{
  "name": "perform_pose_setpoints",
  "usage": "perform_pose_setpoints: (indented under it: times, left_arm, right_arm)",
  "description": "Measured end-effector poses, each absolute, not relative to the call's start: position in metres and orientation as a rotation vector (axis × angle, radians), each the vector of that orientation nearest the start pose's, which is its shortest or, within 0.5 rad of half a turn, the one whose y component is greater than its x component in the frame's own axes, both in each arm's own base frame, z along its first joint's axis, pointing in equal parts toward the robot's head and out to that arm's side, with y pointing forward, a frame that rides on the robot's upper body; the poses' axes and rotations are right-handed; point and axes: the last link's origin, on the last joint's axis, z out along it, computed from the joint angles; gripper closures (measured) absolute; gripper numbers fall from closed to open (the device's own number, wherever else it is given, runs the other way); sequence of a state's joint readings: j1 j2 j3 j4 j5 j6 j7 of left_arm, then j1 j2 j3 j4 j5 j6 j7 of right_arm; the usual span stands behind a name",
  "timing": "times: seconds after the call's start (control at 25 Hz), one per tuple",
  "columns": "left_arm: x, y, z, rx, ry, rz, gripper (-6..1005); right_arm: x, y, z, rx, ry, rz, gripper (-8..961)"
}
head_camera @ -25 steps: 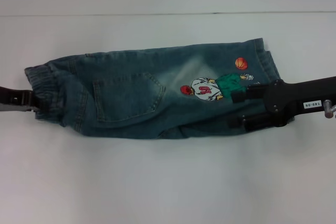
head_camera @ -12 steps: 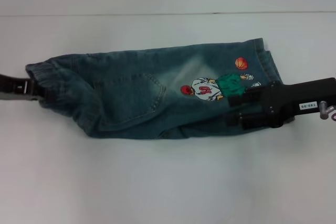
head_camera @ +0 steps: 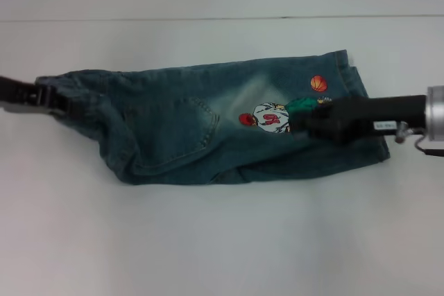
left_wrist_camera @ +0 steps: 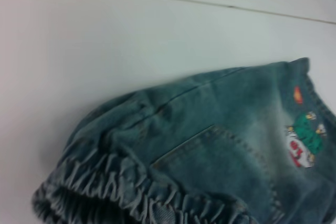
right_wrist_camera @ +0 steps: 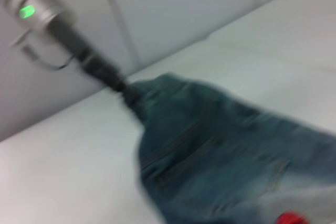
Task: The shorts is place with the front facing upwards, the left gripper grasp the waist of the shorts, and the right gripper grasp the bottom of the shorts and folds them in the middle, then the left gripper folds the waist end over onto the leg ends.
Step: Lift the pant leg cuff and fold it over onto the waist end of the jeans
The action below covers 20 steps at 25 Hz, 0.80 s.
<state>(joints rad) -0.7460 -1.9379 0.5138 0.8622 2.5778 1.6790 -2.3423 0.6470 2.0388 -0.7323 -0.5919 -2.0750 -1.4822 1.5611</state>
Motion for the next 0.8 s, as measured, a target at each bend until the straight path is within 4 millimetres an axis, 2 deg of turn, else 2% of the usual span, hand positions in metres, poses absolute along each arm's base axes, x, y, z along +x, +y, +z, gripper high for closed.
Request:
perform_pose_setpoints:
  times: [0.04, 0.28, 0.52, 0.8]
  left_arm:
    - [-0.258, 0.381, 0.092, -2.406, -1.573, -0.144, 960]
    - [-0.227, 0.392, 0.100, -2.501, -1.503, -0.274, 961]
    - [-0.198, 0.404, 0.108, -2.565, -1.421, -0.406, 961]
    - [-0.166, 0.410, 0.111, -2.641, -1.364, -0.586, 961]
  right_arm:
    - [0.246, 0.361, -0.015, -2.730, 0.801, 0.595, 721]
    - [0.247, 0.367, -0.036, -2.604, 0.803, 0.691, 942]
    - [0.262, 0.370, -0.054, -2.332, 0.820, 0.817, 949]
    - [0.272, 0.360, -0.074, -2.096, 0.873, 0.869, 954]
